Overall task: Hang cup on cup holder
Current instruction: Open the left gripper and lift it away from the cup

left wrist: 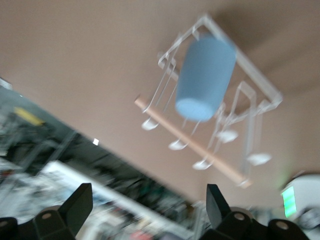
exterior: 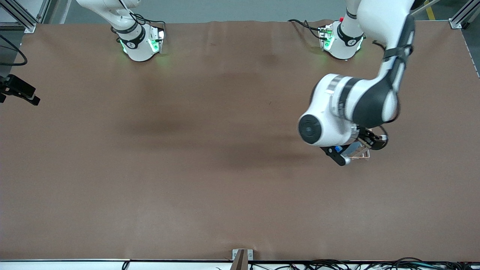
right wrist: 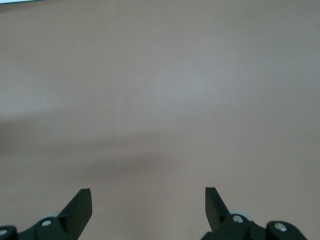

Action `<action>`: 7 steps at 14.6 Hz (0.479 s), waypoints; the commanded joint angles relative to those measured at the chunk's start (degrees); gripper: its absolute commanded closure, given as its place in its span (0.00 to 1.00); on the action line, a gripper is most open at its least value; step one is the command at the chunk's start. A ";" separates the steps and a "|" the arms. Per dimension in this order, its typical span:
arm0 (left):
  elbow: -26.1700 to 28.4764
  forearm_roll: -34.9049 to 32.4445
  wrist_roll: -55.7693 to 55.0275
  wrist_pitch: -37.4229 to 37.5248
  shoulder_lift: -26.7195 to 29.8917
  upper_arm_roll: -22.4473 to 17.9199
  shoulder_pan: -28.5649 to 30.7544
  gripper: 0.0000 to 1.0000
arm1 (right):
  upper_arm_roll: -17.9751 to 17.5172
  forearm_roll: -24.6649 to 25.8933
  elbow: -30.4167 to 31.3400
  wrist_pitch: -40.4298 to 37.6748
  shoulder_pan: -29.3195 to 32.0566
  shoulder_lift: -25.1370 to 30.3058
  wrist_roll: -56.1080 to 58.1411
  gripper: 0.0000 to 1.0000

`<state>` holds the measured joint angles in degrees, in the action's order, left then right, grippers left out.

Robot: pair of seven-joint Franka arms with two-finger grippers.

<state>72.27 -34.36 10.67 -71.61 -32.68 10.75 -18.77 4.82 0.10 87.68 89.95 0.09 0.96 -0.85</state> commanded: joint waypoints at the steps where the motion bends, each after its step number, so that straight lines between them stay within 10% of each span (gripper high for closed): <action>1: -1.26 4.64 -16.93 -5.27 0.59 2.51 -0.30 0.00 | -0.78 1.04 1.35 0.66 0.61 1.41 -0.91 0.00; 7: -1.34 13.53 -29.57 -19.26 4.81 2.53 3.65 0.00 | -0.78 1.04 1.35 0.57 0.61 1.41 -0.91 0.00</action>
<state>70.50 -22.49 -18.63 -88.50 -30.78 13.59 -17.53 4.82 0.10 87.68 89.99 0.09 0.96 -0.85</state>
